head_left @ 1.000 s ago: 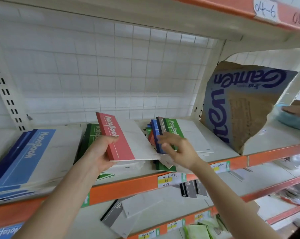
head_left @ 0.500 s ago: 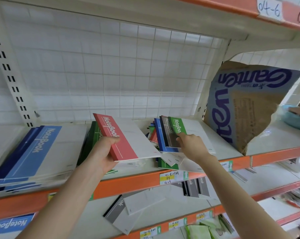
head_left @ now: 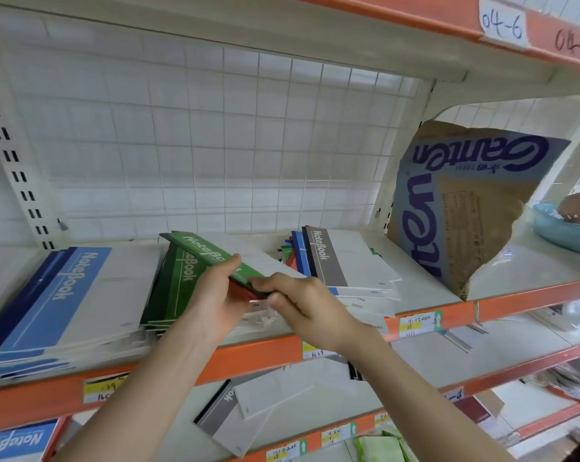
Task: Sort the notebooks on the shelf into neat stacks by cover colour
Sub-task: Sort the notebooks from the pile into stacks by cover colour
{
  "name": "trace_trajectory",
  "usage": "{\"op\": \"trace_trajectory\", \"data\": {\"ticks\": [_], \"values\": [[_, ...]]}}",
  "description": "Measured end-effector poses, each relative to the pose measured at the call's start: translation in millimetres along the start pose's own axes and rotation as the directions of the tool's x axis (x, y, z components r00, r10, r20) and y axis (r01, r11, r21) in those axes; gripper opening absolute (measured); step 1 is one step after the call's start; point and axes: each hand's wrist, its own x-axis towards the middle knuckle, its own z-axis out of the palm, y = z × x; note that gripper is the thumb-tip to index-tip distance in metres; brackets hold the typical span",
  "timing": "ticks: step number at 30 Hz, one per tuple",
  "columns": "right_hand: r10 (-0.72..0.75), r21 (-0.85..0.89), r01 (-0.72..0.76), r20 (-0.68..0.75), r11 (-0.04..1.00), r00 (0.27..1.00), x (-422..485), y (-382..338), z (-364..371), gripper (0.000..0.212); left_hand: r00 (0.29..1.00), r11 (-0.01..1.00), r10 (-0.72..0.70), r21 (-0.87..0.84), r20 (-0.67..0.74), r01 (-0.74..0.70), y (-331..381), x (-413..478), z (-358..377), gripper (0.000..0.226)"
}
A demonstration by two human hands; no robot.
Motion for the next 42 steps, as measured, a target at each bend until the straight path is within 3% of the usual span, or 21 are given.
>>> {"op": "trace_trajectory", "data": {"ticks": [3,5,8,11,14,17,20,25,29,35,39,42], "values": [[0.097,0.108,-0.107,0.094,0.988,0.991,4.0,12.4,-7.8,0.043,0.997,0.999,0.031,-0.004,-0.073,-0.032,4.1,-5.3,-3.6,0.016],[0.224,-0.029,-0.223,0.029,0.974,0.974,8.6,30.3,-17.0,0.035,0.991,0.998,0.058,0.021,-0.117,-0.056,8.7,-8.3,-6.5,0.012],[0.486,-0.273,-0.482,-0.059,0.832,0.872,11.8,70.5,-31.2,0.037,0.985,0.994,0.107,0.034,-0.132,-0.103,13.8,-14.0,-9.0,0.019],[0.616,-0.350,-0.562,0.058,0.750,0.786,9.2,95.0,-37.0,0.037,0.981,0.991,0.131,0.026,-0.140,-0.129,17.6,-19.4,-9.3,0.024],[0.654,-0.440,-0.565,0.070,0.698,0.753,8.6,101.6,-41.4,0.040,0.980,0.991,0.133,0.025,-0.150,-0.131,17.4,-20.6,-9.7,0.024],[0.598,-0.590,-0.461,0.046,0.663,0.800,9.6,108.6,-40.0,0.034,0.978,0.991,0.137,0.033,-0.159,-0.133,16.7,-20.6,-9.6,0.024],[0.531,-0.613,-0.411,0.017,0.675,0.847,5.9,116.8,-36.6,0.028,0.980,0.993,0.118,0.037,-0.162,-0.114,16.5,-19.8,-10.8,0.021],[0.564,-0.660,-0.387,0.069,0.644,0.823,7.6,118.9,-45.3,0.039,0.979,0.995,0.098,0.045,-0.178,-0.092,16.1,-18.7,-15.5,0.020],[0.524,-0.710,-0.342,0.045,0.616,0.850,10.9,117.4,-40.2,0.031,0.981,0.995,0.093,0.050,-0.168,-0.085,16.6,-20.7,-17.3,0.019],[0.492,-0.739,-0.381,-0.077,0.555,0.867,9.1,110.4,-33.6,0.032,0.982,0.994,0.100,0.060,-0.163,-0.092,17.8,-26.2,-16.6,0.021],[0.421,-0.590,-0.482,-0.250,0.648,0.872,8.1,116.5,-32.5,0.034,0.986,0.994,0.097,0.065,-0.134,-0.089,18.3,-28.2,-15.7,0.020],[0.073,-0.467,-0.275,-0.405,0.841,0.911,7.2,99.3,-29.8,0.039,0.990,0.996,0.069,0.073,-0.122,-0.060,16.5,-21.0,-15.7,0.015]]}}
